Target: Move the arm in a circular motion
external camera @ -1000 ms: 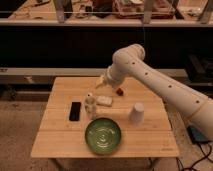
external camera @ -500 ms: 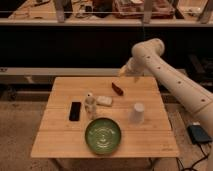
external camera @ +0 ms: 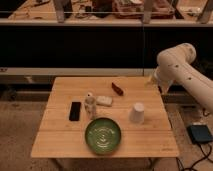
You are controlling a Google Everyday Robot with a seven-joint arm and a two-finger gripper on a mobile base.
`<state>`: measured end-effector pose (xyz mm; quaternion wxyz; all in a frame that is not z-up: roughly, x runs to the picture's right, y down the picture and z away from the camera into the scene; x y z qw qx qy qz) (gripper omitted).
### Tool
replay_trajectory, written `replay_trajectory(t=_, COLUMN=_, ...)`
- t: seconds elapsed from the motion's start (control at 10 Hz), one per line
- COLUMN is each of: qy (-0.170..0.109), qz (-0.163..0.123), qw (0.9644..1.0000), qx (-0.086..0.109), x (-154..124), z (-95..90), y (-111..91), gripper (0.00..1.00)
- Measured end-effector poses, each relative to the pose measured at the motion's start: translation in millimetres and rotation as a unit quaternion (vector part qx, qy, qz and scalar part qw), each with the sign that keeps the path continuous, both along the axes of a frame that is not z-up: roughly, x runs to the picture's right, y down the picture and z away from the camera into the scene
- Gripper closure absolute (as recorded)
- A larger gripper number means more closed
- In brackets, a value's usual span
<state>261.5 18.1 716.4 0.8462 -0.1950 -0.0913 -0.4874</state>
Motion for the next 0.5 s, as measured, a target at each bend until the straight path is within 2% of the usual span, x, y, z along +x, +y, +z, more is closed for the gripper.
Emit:
replay_trajectory(t=0.1, qy=-0.012, qz=-0.006, qw=0.9998, qx=-0.017, x=-24, z=-15.0, y=22, gripper=0.40)
replay_trajectory(t=0.3, qy=-0.036, qz=-0.024, qw=0.9982, qx=-0.041, x=-65, z=-38.4, y=53, gripper=0.40)
replay_trajectory(t=0.4, qy=-0.073, qz=-0.040, qw=0.9953, qx=-0.049, x=-107, z=-47.9, y=62, gripper=0.40)
replay_trajectory(t=0.5, qy=-0.103, qz=-0.051, qw=0.9921, qx=-0.051, x=-136, z=-51.3, y=63, gripper=0.40)
